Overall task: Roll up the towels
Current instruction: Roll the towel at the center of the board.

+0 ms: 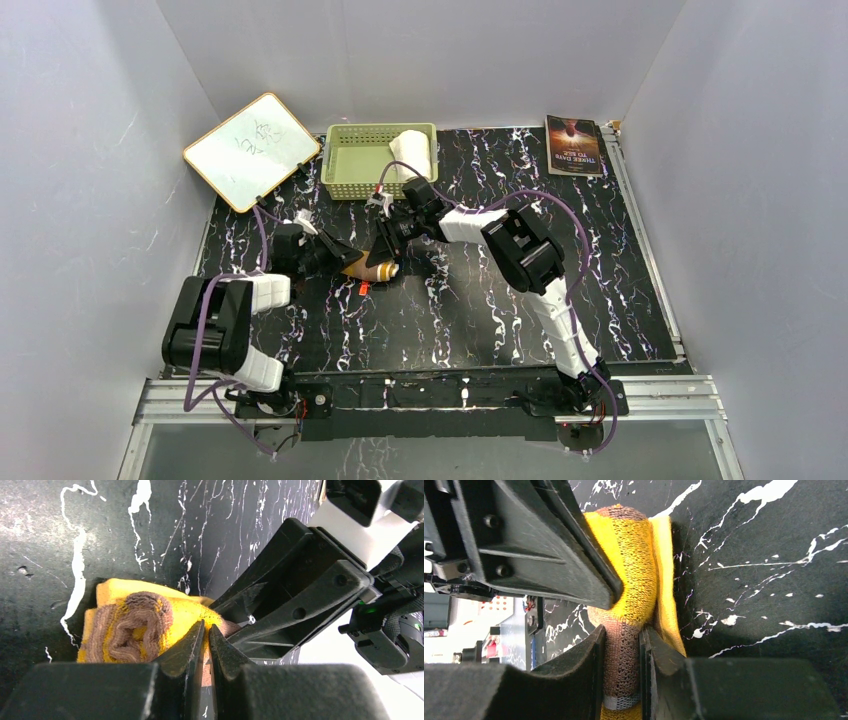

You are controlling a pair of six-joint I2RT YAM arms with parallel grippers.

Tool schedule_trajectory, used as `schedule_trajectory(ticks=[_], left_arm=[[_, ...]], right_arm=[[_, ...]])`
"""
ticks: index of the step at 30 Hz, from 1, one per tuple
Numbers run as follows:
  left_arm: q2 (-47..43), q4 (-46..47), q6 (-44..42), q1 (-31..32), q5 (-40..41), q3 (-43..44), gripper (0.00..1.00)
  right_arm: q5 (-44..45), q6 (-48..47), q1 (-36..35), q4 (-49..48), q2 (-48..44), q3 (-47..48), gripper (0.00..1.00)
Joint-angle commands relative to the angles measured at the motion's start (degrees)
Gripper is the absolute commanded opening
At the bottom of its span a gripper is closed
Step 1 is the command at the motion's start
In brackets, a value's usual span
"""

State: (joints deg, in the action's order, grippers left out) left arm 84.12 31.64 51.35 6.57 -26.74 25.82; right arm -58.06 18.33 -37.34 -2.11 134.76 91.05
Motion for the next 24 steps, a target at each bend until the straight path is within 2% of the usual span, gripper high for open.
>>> schedule_trajectory(ticks=[1,4,6,7,8,9,15,18,20,22,24], left_arm=[[3.2,4.7,0.0,-0.2,2.9,-2.8,0.08],[5.2,5.4,-0.9,-0.2,5.0,-3.8,0.07],[6.1,6.0,-1.4,-0.2,5.7,-4.5,0.07],[6.3,6.0,-1.5,-0.2,6.0,-4.7,0.07],[6.4,6.1,-1.7,-0.2,6.2,-5.0,0.07],[6.3,6.1,-2.0,-0.2,6.4,-5.2,0.07],[5.1,4.6,-4.2,-0.2,7.8,-6.1,0.07],[4.4,4.5,-4.8,-0.1,8.0,-6.8,0.07],[3.9,4.5,-5.1,-0.2,8.0,-7.0,0.07],[3.6,4.4,-5.2,-0.2,8.0,-7.2,0.08],[3.4,4.2,-5.5,-0.2,8.0,-7.3,0.08]], right_arm=[[5.1,-2.7,-0.2,2.4,1.2,-0.9,0.21],[6.2,-3.3,-0.1,3.4,0.8,-0.5,0.22],[7.1,-4.0,-0.2,4.5,0.8,0.1,0.3],[7.9,-4.2,-0.3,4.8,0.6,0.0,0.51],[8.6,-4.5,-0.2,4.9,0.4,-0.1,0.91],[9.5,-4.8,-0.2,4.9,-0.2,-0.3,0.97],[18.8,-7.5,1.4,5.5,-5.8,-2.8,0.98],[22.6,-6.2,4.5,0.6,-10.8,-7.5,0.98],[28.6,-7.1,6.2,-2.5,-15.7,-11.5,0.98],[35.1,-8.7,7.0,-10.5,-22.8,-18.8,0.98],[39.5,-8.2,7.3,-29.7,-31.4,-32.2,0.98]])
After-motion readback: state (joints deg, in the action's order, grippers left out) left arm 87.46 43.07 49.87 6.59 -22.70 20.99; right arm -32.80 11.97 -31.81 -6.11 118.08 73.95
